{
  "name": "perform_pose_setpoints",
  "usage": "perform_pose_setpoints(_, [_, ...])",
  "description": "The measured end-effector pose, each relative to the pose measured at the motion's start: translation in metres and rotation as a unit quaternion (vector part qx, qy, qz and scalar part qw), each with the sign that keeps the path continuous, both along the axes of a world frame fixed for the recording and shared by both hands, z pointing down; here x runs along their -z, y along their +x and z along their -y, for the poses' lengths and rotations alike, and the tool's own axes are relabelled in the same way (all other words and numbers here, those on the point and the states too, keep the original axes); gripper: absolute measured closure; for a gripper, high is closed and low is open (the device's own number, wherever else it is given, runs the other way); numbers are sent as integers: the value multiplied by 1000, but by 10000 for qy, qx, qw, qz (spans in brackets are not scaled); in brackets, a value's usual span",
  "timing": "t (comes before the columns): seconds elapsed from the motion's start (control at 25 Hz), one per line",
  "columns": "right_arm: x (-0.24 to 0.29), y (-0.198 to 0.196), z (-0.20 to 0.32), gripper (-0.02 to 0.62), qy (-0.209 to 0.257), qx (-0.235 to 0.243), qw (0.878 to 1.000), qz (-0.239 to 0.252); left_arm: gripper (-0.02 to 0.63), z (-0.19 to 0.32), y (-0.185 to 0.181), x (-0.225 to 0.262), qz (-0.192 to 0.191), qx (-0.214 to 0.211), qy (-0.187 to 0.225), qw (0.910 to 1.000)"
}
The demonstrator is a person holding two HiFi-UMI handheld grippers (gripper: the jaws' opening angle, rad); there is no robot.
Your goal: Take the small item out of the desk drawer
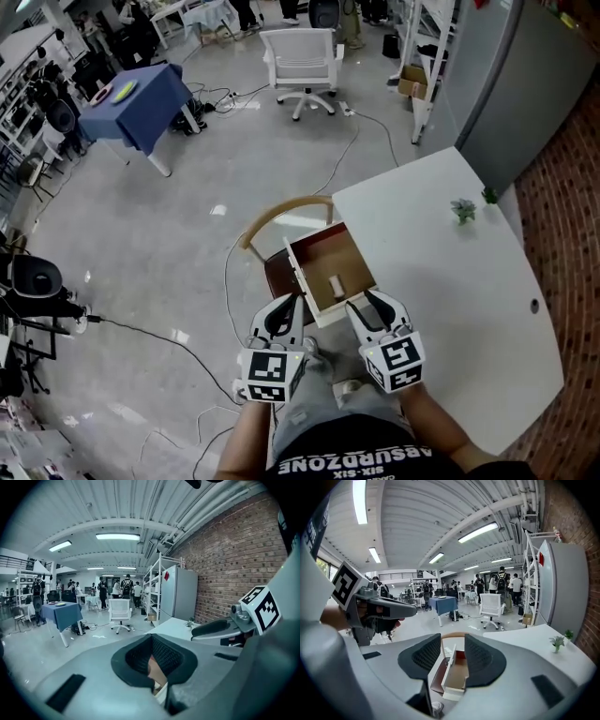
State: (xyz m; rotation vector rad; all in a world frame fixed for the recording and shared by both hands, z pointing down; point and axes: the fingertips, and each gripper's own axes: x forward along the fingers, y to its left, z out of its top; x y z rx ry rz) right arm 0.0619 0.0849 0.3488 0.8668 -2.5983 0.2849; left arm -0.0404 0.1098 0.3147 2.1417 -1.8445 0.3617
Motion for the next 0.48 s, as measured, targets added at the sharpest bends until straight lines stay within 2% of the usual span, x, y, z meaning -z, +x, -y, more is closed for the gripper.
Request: perform_pose_setpoints(0.48, [-62, -33, 37, 460, -535, -259, 9969, -512, 609, 60, -31, -38, -242, -561, -317, 9976])
